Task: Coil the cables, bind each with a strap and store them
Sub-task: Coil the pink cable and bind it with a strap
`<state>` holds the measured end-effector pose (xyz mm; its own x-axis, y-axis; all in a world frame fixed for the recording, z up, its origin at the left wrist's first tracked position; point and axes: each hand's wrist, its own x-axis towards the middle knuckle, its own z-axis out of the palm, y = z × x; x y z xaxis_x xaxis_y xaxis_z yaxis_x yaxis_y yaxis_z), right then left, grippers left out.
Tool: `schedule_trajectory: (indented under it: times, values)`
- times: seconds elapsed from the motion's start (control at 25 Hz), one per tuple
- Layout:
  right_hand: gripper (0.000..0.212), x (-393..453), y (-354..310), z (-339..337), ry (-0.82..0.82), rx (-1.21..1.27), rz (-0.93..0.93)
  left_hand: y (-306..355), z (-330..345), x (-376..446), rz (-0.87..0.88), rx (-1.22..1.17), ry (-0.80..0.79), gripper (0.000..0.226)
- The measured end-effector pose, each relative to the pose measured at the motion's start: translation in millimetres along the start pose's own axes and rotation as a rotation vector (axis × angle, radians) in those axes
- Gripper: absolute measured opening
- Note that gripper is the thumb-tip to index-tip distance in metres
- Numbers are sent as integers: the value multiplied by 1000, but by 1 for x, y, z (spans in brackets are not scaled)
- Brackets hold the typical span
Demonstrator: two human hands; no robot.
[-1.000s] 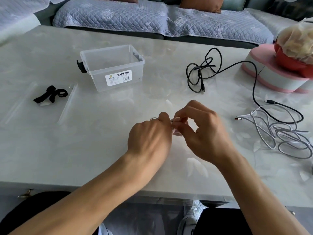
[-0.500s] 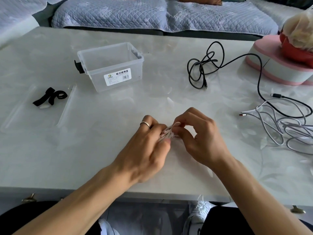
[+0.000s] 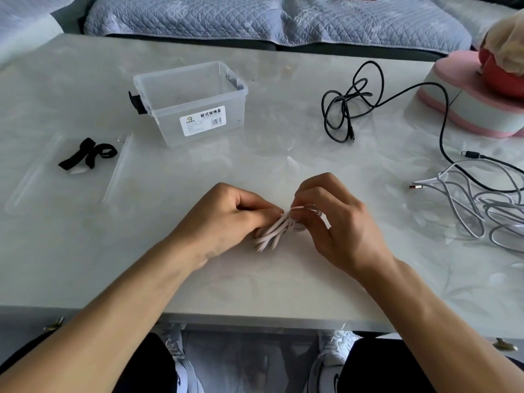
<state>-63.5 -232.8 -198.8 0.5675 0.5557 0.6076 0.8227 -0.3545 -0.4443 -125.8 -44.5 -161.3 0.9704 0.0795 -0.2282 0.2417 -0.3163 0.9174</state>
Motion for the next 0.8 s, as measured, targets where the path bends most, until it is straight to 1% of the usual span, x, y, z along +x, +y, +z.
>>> schedule_trajectory:
  times: [0.08, 0.12, 0.2, 0.32, 0.4, 0.52, 0.64, 0.72, 0.8]
  values:
    - [11, -2, 1, 0, 0, -23, -24, 0, -3, 3, -23, -23, -34, 12]
    - [10, -2, 1, 1, -7, -31, -34, -2, -5, 4, -14, -24, -46, 16]
    - [10, -2, 2, 0, -20, -30, -49, -2, -7, 5, 24, 18, -62, 21]
    - [11, -5, 2, -2, -36, -36, -54, -3, -4, 6, 100, 101, -42, 18]
    - [12, -9, 1, -5, -42, -38, -54, -6, 2, 4, 202, 195, 4, 18]
    - [10, -16, 0, -8, -36, -65, -75, -11, 14, -1, 426, 377, 102, 13]
    - [11, -23, -1, -12, -23, -78, -111, -13, 21, -7, 546, 392, 169, 12]
    - [13, -28, -2, -14, -15, -71, -121, -16, 25, -10, 628, 402, 188, 12]
    - [14, -31, -3, -16, -23, -59, -109, -19, 29, -12, 675, 413, 195, 12]
